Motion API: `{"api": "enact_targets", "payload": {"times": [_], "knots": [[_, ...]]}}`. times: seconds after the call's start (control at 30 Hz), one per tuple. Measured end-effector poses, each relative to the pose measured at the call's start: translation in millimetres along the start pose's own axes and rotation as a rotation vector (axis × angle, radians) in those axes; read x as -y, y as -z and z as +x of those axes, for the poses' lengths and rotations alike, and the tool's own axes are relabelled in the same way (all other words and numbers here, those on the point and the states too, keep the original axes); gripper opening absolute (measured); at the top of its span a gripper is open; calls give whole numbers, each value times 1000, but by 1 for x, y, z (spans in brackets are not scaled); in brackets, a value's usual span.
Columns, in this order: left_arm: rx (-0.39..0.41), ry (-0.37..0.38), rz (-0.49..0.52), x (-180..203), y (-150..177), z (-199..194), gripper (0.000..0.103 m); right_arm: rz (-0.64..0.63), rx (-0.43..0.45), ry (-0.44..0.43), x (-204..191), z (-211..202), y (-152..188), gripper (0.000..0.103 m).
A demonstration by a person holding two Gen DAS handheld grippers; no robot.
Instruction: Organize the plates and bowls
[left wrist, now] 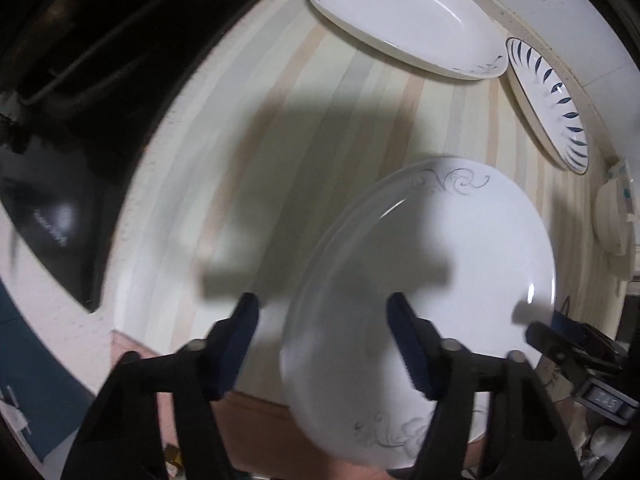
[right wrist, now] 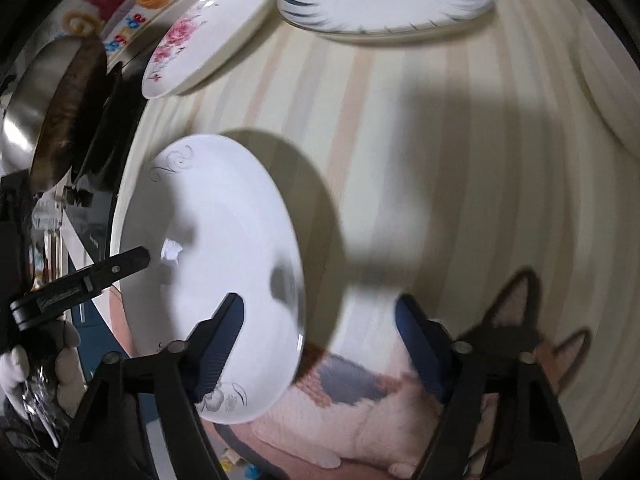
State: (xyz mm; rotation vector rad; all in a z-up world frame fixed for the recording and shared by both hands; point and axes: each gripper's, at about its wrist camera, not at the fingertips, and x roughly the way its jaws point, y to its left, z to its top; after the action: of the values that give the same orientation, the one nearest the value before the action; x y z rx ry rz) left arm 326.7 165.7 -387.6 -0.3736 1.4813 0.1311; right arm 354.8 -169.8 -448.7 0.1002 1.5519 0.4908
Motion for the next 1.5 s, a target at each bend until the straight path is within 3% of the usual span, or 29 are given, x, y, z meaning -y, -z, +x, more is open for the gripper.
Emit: {"api": "enact_targets", "payload": {"times": [0.07,0.1,0.2,0.33,0.57,0.83,1.1,1.5], "knots": [[-1,16,-3,0,3,5,45,-27,-12,-2,-6,2,-7,47],[5,13,1,0,5,6,44,-28,-26,-18,-5,2,-7,29],[8,-6,16,1,12,8,38,-33,-44,-51,-8,6,-15,15],[1,-26,27,15,15,3,38,-35,-48,-46,-11,8,-14,16],[12,-32,79,41,53,-10,38,-8,-66,-65,9,-8,-3,16],[18,-17,199,109,80,-13,38,15,-24,-43,54,-57,22,16],[-8,-11,292,169,66,-8,38,108,-7,-31,116,-74,38,16],[-32,-36,339,192,50,25,38,179,-7,-23,144,-64,47,16]]}}
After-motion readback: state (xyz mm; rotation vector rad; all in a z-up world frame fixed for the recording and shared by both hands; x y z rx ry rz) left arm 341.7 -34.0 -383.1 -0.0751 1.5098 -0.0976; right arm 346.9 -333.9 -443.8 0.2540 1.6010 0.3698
